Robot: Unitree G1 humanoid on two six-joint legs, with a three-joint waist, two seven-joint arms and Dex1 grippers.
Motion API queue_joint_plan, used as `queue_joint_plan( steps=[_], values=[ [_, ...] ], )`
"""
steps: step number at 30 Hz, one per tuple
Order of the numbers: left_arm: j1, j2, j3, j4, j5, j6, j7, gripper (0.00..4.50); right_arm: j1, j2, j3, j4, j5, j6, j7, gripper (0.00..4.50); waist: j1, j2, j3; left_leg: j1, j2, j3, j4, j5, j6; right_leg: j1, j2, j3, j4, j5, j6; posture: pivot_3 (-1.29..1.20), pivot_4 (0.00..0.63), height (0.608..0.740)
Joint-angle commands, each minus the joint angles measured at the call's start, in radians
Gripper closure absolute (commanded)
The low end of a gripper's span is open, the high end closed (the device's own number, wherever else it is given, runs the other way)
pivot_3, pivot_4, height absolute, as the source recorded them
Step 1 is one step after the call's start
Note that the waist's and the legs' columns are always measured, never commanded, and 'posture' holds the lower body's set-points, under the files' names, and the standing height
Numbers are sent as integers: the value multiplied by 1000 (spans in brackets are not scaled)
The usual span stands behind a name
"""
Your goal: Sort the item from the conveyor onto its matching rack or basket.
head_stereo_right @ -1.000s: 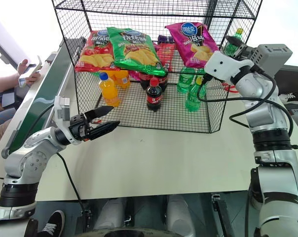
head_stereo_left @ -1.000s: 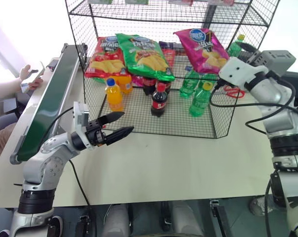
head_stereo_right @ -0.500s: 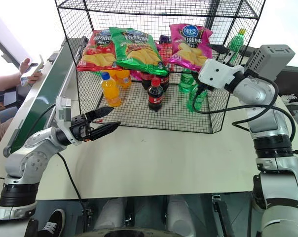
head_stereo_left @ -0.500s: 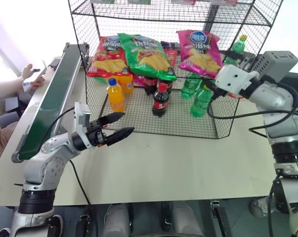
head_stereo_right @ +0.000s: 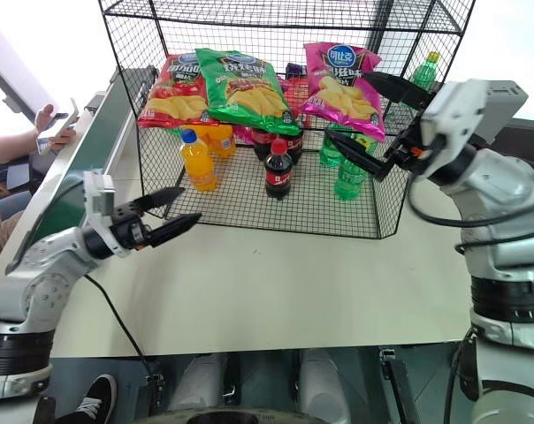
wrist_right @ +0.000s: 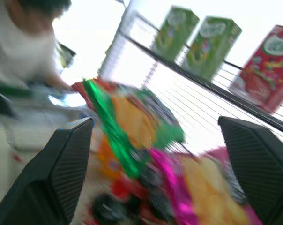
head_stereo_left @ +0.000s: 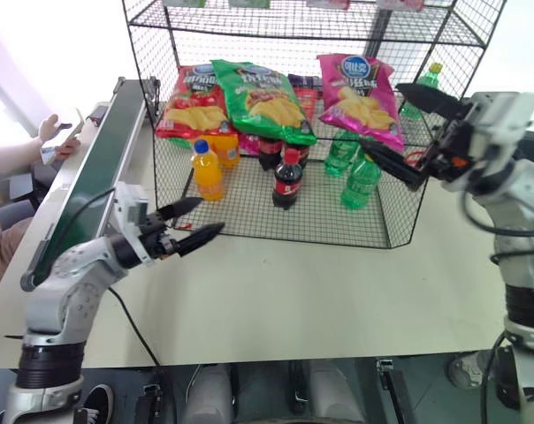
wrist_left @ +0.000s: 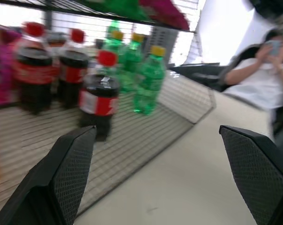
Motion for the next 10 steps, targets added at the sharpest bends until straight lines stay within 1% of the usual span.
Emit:
queue_joint_plan(
  steps=[1,2,4,6,10],
  values=[
    [44,55,65,-41,87,-29,80,0,96,-54,-21,-94,111,160,30,86,0,0,0,0,0,0,0,0,0,0,0,0,0,0,0,0,150,740],
    [56,69,69,-45,111,-29,99,0,128,-64,-16,-104,112,177,53,86,1,-1,-1,0,0,0,0,0,1,0,0,0,0,0,0,0,150,740],
    [100,120,107,-48,85,12,69,0,231,-75,7,-107,54,128,148,86,2,-1,-1,0,0,0,0,-1,2,0,0,0,-1,0,0,0,150,740],
    [149,154,155,-57,62,29,47,0,300,-88,13,-79,21,132,192,86,2,-1,-1,-1,0,0,0,-1,2,-1,0,0,-1,0,0,0,150,740],
    [210,182,196,-61,66,29,29,0,335,-66,0,-39,9,137,213,86,-2,-1,-1,0,0,1,0,-1,2,-1,0,0,-1,0,0,0,150,740]
  ],
)
